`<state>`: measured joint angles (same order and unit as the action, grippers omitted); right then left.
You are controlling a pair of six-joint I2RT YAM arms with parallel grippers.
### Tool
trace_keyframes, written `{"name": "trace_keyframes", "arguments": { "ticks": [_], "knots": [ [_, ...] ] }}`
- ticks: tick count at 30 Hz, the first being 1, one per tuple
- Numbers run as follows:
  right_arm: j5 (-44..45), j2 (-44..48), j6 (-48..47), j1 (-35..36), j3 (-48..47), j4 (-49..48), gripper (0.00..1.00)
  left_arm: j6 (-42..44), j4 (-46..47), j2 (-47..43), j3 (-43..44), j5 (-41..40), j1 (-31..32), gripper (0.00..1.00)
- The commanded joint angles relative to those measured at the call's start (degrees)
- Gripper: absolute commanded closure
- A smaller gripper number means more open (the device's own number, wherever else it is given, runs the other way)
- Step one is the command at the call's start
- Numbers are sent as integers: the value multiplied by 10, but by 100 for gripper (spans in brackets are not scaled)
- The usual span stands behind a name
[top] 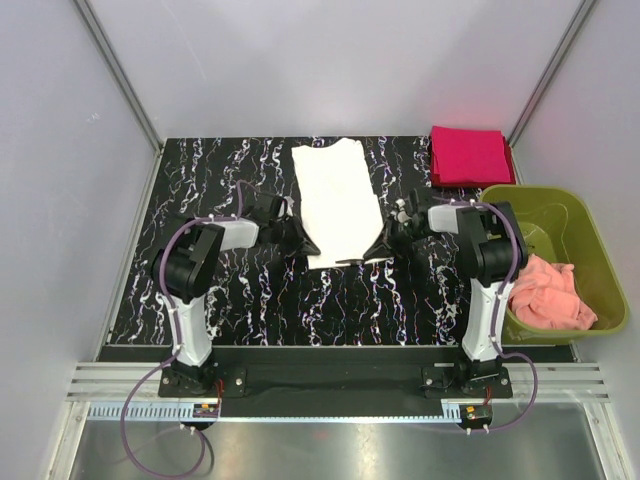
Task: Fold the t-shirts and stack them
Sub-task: Fold the tshirt
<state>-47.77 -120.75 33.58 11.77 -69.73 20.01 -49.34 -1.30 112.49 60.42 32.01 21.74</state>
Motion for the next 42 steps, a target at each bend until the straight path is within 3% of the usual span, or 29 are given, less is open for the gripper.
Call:
{"name": "trace_keyframes", "arguments": {
  "ticks": [1, 4, 9, 14, 18, 23, 31, 35, 38, 42],
  "knots": [
    [11, 66, -12, -11, 63, -7, 100, 55, -41, -36, -23, -26, 1, 87],
    [19, 115, -22, -11, 63, 28, 100, 107, -113, -88, -8, -48, 7, 84],
    [22, 141, -11, -11, 21, 55, 100, 113, -150, -156, 22, -35, 24, 62],
    [30, 91, -21, -14, -21, 66, 100, 73, -101, -118, 16, 10, 34, 64],
    [42, 78, -15, -32, 14, 40, 100, 59, -60, -70, -18, 8, 32, 73],
    [67, 88, -17, -46, 80, 29, 100, 72, -72, -46, -58, -32, 32, 77],
    [97, 135, 0, -45, 190, 29, 100, 61, -145, -109, -140, -96, 62, 79],
    [91, 241, -1, -35, 243, 70, 100, 59, -160, -159, -181, -75, 104, 79],
    [88, 314, -7, -34, 260, 107, 100, 66, -147, -223, -199, -40, 136, 70],
    [87, 337, -19, -34, 198, 114, 100, 110, -185, -284, -139, -48, 135, 58]
  ]
}}
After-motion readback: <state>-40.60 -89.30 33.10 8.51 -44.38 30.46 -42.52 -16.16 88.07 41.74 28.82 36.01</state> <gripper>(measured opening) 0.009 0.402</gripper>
